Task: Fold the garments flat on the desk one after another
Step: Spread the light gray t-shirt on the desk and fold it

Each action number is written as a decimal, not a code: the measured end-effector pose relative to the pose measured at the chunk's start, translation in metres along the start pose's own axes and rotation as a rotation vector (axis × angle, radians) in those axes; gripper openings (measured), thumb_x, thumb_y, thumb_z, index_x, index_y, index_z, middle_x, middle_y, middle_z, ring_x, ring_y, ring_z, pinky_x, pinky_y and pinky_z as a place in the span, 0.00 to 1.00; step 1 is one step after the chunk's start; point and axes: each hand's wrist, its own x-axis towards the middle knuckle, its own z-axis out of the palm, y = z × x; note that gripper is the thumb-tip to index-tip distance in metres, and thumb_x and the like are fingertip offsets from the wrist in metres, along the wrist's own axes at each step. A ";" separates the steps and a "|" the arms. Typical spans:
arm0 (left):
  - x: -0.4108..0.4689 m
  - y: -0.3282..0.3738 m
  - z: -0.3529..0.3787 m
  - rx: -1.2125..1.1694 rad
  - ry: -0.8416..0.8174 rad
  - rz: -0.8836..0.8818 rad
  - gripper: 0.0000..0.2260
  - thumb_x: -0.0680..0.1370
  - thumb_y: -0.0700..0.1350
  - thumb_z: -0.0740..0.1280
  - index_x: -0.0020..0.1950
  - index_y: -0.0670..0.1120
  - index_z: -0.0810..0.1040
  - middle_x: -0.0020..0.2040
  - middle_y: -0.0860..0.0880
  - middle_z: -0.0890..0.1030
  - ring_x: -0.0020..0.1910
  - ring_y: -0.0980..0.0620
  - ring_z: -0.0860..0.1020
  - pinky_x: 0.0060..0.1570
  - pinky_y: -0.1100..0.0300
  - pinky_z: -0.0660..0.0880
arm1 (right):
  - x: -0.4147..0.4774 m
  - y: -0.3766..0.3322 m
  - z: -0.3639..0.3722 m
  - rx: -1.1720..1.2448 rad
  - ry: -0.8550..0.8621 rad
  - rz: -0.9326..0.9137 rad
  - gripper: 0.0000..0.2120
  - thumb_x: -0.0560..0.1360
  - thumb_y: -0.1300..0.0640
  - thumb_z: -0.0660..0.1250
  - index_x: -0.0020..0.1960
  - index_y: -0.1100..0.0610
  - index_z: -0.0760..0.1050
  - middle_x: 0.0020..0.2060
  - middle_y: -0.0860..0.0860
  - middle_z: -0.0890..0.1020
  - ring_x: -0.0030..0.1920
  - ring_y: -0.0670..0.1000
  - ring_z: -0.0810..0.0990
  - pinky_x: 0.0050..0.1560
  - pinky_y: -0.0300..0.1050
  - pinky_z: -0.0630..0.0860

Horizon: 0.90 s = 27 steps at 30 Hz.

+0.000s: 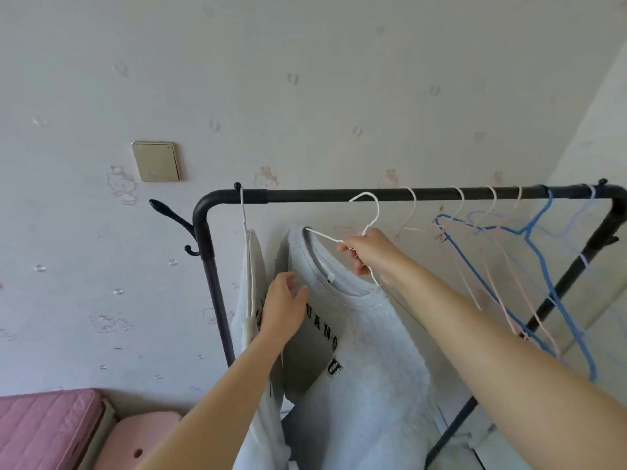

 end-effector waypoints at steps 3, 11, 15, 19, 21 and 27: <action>0.006 -0.001 0.008 0.038 -0.044 0.018 0.21 0.80 0.50 0.63 0.71 0.46 0.66 0.65 0.48 0.73 0.59 0.51 0.75 0.58 0.52 0.75 | -0.019 0.035 -0.009 0.001 -0.016 0.028 0.10 0.79 0.55 0.61 0.45 0.59 0.78 0.31 0.50 0.68 0.25 0.46 0.62 0.23 0.37 0.61; 0.010 0.001 0.023 0.068 -0.133 0.084 0.27 0.80 0.53 0.63 0.77 0.50 0.59 0.74 0.47 0.63 0.70 0.47 0.66 0.60 0.56 0.66 | -0.063 0.096 -0.022 0.015 0.163 0.113 0.16 0.76 0.45 0.66 0.32 0.52 0.77 0.29 0.52 0.67 0.22 0.46 0.59 0.24 0.38 0.57; 0.003 -0.001 0.041 0.080 -0.188 0.079 0.31 0.75 0.61 0.66 0.74 0.50 0.62 0.71 0.49 0.64 0.68 0.48 0.67 0.65 0.50 0.69 | -0.077 0.111 -0.029 0.021 0.207 0.095 0.15 0.74 0.48 0.70 0.31 0.54 0.76 0.25 0.51 0.66 0.19 0.43 0.59 0.22 0.35 0.57; -0.004 -0.002 0.055 0.229 -0.134 0.270 0.14 0.80 0.53 0.62 0.64 0.50 0.72 0.61 0.50 0.71 0.58 0.49 0.72 0.55 0.55 0.72 | -0.085 0.118 -0.037 -0.020 0.231 0.033 0.16 0.74 0.48 0.70 0.31 0.54 0.77 0.22 0.48 0.65 0.20 0.44 0.60 0.23 0.35 0.58; -0.005 -0.003 0.052 0.271 -0.146 0.317 0.10 0.81 0.48 0.59 0.60 0.48 0.74 0.55 0.49 0.73 0.51 0.48 0.75 0.48 0.55 0.73 | -0.086 0.121 -0.045 -0.028 0.252 0.014 0.16 0.74 0.48 0.70 0.30 0.54 0.77 0.21 0.48 0.66 0.20 0.44 0.61 0.24 0.36 0.59; -0.013 -0.007 0.034 0.435 -0.148 0.426 0.11 0.82 0.46 0.54 0.45 0.43 0.71 0.38 0.47 0.74 0.37 0.45 0.74 0.35 0.52 0.69 | -0.090 0.131 -0.068 -0.089 0.224 -0.008 0.16 0.74 0.48 0.70 0.31 0.55 0.77 0.23 0.50 0.67 0.23 0.46 0.63 0.26 0.35 0.62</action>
